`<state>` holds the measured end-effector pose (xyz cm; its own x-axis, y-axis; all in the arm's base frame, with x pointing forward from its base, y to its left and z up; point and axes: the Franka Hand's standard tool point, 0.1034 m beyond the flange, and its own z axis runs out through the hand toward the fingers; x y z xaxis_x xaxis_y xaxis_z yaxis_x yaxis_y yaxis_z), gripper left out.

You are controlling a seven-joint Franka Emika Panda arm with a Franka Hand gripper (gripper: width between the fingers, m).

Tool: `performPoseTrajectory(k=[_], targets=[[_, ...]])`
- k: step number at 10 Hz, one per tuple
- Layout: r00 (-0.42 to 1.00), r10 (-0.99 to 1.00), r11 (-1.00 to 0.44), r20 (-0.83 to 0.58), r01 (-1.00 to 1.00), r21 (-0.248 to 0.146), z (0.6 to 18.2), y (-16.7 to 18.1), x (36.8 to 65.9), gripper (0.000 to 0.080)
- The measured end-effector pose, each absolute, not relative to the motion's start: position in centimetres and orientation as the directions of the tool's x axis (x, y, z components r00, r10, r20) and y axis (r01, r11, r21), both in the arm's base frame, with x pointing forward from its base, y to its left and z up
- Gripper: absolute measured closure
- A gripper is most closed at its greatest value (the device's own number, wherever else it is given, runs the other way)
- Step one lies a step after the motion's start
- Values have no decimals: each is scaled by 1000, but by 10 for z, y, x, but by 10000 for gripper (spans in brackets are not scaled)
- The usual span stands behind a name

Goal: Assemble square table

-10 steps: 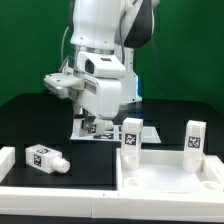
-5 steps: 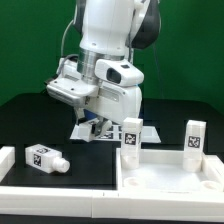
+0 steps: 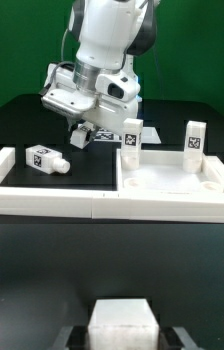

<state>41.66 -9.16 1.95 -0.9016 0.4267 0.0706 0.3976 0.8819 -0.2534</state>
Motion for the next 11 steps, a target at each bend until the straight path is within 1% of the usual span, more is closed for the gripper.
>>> performPoseTrajectory(k=[1,4,5,6,7,8,10,11], targets=[[-893,445,872,69,415,-260,19,-91,417,514],[-886,459,865,66,428,-262,19,-93,418,514],[-885,461,864,66,431,-262,19,-93,417,431],[-884,463,863,65,433,-262,19,-94,417,431],[-890,452,869,68,422,-258,21,-97,417,231],[-888,457,868,52,432,-246,34,-106,418,168],[-842,540,819,10,523,-236,54,-115,417,154],[-828,560,805,-15,548,-227,68,-115,420,154]])
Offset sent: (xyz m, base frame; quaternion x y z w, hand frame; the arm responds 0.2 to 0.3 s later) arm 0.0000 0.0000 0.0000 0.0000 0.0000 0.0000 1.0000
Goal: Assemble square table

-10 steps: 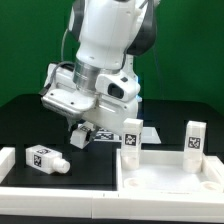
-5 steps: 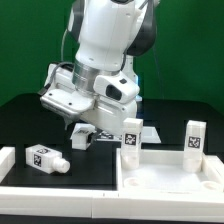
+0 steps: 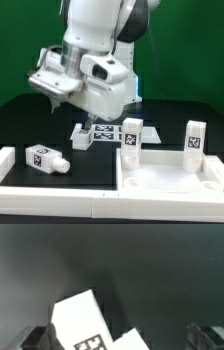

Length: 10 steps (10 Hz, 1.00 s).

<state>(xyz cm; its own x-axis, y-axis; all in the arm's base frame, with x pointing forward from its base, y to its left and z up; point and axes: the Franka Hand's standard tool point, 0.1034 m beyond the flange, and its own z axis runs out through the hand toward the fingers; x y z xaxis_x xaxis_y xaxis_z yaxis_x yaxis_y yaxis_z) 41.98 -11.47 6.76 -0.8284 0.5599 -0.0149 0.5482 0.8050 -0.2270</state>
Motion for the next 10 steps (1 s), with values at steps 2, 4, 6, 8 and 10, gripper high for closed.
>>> performPoseTrajectory(k=[2,4,6,8,10], targets=[[-704,705,681,-84,706,-195,82,-117,425,151],[-631,770,608,-94,770,-195,77,-117,422,151],[-508,853,485,-122,856,-179,77,-117,422,151],[-312,938,292,-151,946,-141,79,-118,428,151],[21,983,-36,-180,996,-79,79,-116,430,151]])
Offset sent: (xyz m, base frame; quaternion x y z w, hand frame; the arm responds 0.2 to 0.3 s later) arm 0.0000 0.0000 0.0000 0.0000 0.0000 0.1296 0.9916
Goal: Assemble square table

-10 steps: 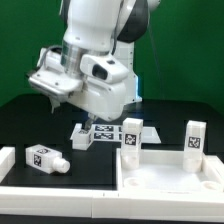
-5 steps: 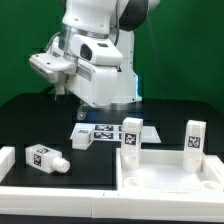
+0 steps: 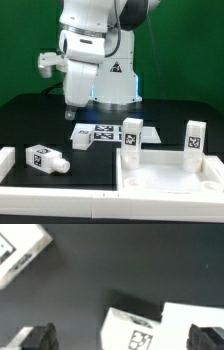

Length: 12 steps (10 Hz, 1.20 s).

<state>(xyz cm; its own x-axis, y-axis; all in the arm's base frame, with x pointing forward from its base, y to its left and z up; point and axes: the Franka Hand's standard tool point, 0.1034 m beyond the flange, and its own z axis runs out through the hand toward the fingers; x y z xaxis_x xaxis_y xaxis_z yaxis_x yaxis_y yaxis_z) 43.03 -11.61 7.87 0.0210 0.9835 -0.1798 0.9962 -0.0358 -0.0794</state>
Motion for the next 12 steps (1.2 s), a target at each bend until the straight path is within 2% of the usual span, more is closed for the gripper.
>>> performPoseTrajectory(k=[1,6,9,10,11,12], targets=[[182,964,-195,-192,980,-50,77,-112,431,151],[503,844,-511,-187,860,5,77,-110,431,151],[859,481,-865,-173,498,66,79,-109,444,151],[935,277,-953,-220,297,63,76,-104,440,151],[945,233,-967,-231,250,48,76,-105,446,151],[961,166,-981,-220,183,60,76,-103,447,151]])
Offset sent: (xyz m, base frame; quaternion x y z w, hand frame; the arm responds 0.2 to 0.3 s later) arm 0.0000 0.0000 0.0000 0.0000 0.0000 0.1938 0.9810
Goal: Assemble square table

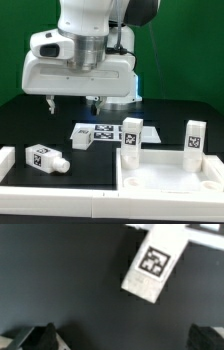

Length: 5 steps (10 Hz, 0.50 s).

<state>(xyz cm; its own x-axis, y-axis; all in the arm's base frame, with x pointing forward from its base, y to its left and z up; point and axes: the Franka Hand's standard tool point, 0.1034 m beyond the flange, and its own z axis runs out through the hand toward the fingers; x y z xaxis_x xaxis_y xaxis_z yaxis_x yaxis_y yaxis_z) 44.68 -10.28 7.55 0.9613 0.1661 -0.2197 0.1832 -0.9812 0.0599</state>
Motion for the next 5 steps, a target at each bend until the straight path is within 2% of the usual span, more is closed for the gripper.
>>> performPoseTrajectory(k=[2,3,4,5], targets=[[974,78,-993,-214,95,73,74,-100,446,151],[972,34,-997,-232,48,56,73,-98,443,151],[953,-57,-998,-296,-58,6,70,-98,437,151],[928,-90,-994,-361,-104,-20,66,-96,435,151]])
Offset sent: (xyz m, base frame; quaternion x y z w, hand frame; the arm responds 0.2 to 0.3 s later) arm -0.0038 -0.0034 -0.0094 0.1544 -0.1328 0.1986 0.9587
